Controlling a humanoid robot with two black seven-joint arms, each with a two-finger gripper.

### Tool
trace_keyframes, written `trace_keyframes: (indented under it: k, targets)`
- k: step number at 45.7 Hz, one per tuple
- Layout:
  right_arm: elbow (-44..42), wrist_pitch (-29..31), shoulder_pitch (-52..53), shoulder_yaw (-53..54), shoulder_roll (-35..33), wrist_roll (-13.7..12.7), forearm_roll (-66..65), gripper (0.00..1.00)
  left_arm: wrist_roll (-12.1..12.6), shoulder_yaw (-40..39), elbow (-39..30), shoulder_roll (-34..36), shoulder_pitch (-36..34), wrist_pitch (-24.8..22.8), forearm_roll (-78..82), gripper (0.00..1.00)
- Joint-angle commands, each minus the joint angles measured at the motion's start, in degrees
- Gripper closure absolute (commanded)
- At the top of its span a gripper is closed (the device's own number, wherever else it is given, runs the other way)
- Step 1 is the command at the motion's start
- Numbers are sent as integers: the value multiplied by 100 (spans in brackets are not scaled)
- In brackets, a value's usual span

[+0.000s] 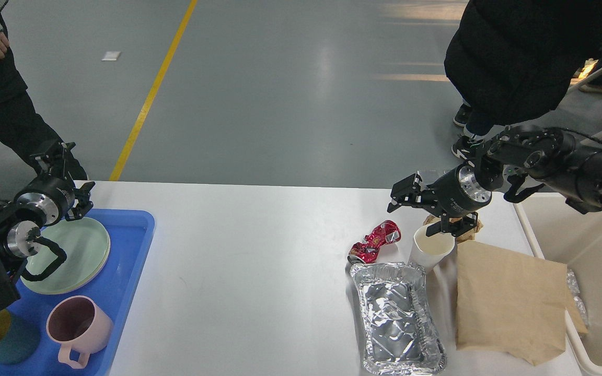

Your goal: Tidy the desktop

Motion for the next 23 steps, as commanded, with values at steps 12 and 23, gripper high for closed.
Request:
trace_keyframes:
  k: [12,23]
  targets:
    - [-21,-55,-314,-10,23,0,29,0,0,0,0,0,0,7,0,4]
    - [-47,-503,-358,-10,84,0,38,0,0,0,0,0,0,-2,0,4]
